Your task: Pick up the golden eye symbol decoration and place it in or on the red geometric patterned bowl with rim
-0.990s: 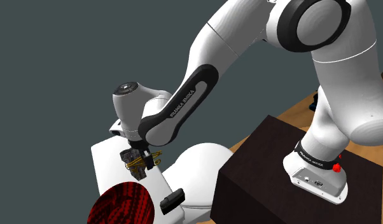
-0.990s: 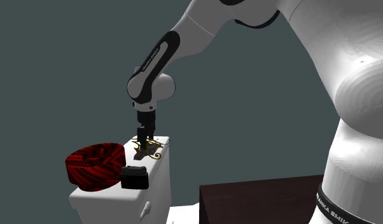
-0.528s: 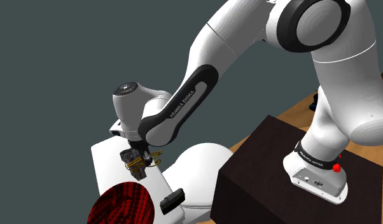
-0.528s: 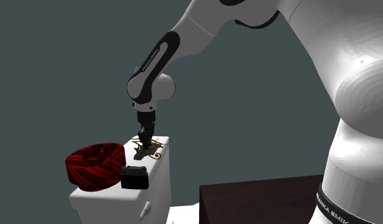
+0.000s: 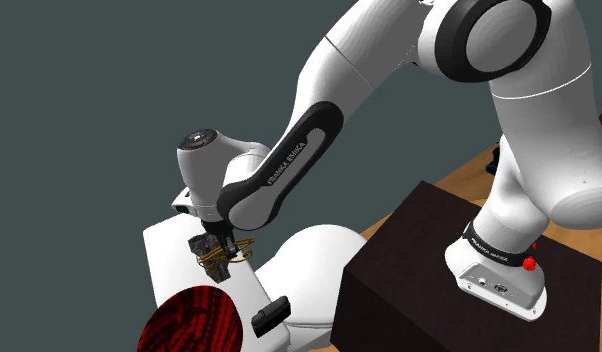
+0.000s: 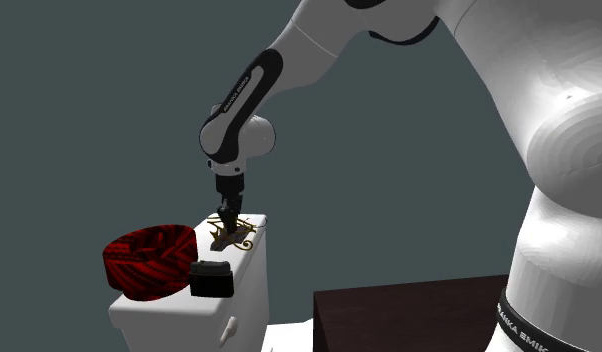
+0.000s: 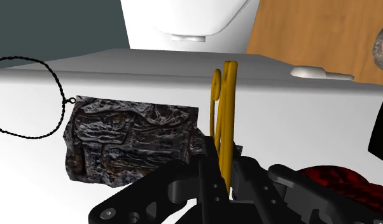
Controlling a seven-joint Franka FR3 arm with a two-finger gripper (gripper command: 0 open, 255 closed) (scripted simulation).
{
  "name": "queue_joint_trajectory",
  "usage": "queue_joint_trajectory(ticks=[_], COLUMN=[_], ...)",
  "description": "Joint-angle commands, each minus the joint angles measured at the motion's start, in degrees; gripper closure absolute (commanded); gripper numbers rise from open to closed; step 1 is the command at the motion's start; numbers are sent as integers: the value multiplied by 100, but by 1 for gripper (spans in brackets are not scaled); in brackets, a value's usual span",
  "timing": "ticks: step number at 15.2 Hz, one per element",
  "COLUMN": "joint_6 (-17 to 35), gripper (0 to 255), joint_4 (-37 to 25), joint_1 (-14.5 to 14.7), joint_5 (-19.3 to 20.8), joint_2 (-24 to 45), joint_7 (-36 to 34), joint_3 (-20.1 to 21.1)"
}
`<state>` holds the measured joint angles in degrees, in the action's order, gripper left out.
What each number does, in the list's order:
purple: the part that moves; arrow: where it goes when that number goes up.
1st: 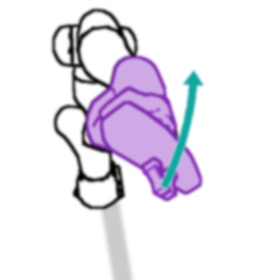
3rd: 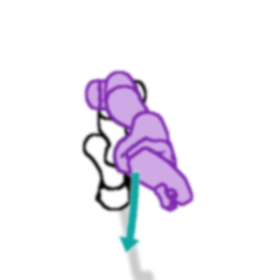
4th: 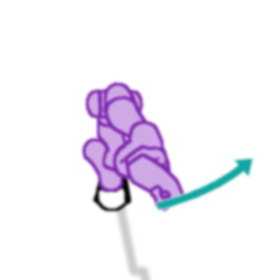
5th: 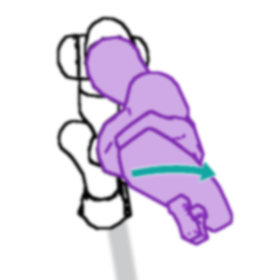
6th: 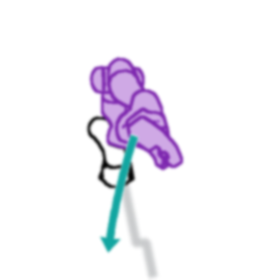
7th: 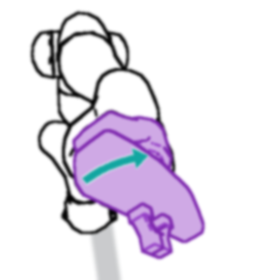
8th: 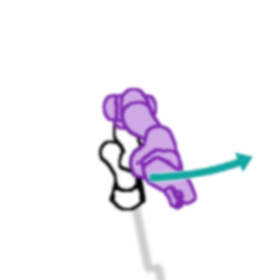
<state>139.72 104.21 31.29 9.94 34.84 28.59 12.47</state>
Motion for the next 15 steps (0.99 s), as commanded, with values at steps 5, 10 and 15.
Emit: queue_joint_trajectory(ticks=[5, 10, 15], joint_6=[-262, -536, -823], gripper=[255, 255, 255], joint_4=[10, -15, -72], joint_1=[-44, -82, -115], joint_5=[-75, -151, -226], joint_2=[-271, -525, -760], joint_7=[46, 91, 136], joint_3=[60, 114, 161])
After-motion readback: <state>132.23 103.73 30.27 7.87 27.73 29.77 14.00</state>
